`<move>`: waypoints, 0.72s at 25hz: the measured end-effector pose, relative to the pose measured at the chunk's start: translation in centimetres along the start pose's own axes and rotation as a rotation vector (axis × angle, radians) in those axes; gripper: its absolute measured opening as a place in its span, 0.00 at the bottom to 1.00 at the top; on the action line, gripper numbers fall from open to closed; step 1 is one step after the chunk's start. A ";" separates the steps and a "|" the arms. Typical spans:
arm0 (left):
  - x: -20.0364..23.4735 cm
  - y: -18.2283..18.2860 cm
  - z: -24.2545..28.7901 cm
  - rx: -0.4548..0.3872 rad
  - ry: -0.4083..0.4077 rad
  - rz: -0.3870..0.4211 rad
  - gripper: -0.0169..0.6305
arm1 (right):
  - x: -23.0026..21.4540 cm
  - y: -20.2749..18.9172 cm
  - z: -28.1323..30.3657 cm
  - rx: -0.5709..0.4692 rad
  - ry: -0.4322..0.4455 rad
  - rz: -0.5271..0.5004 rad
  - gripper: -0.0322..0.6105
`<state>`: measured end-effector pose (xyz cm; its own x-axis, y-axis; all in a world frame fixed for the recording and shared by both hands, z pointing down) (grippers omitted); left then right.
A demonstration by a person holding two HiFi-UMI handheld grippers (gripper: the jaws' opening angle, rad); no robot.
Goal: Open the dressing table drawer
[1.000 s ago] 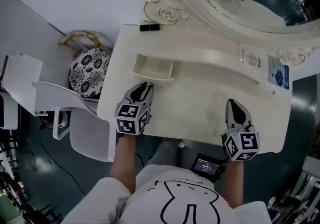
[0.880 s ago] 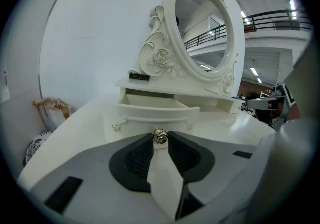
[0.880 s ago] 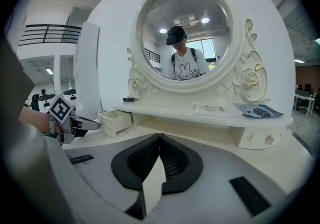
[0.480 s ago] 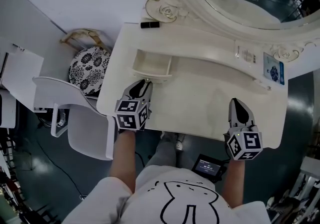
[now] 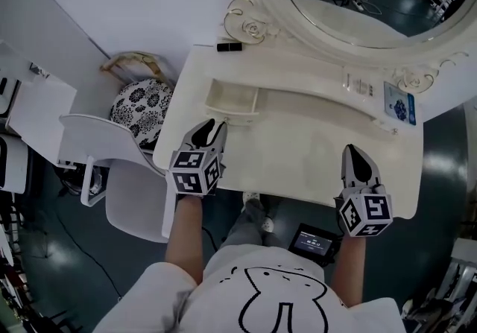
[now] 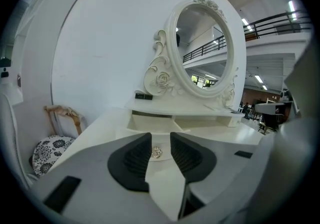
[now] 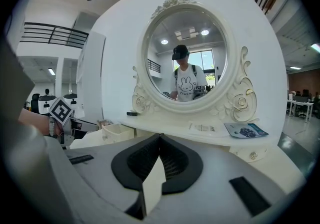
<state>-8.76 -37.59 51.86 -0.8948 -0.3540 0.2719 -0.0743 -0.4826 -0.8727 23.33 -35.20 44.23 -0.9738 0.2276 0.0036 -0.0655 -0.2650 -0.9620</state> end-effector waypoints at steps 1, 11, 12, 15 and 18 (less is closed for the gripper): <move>-0.1 0.4 -0.3 -0.009 0.001 0.006 0.26 | 0.0 0.5 -0.1 -0.015 0.000 0.000 0.08; -1.1 5.2 -3.9 -0.123 0.014 0.053 0.26 | 0.3 4.7 -1.0 -0.110 0.035 -0.016 0.08; -1.2 5.7 -4.2 -0.133 0.015 0.058 0.26 | 0.3 5.1 -1.1 -0.117 0.038 -0.017 0.08; -1.8 7.4 -5.3 -0.183 0.014 0.065 0.26 | 0.4 6.6 -1.1 -0.147 0.049 -0.018 0.08; -2.9 9.0 -6.2 -0.231 0.002 0.082 0.26 | 1.0 8.1 -1.1 -0.183 0.075 -0.019 0.08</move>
<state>-9.55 -35.95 40.68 -0.9031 -0.3825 0.1954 -0.0995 -0.2562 -0.9615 22.05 -36.13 36.13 -0.9533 0.3018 0.0082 -0.0362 -0.0873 -0.9955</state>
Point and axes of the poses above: the fingertips, and each gripper's own axes: z forward along the fingers, x to its left, y out of its top, the point moved 1 cm from there along -z, backward along the fingers, and after that the axes turned 11 degrees about -y, right-handed, at the moved point
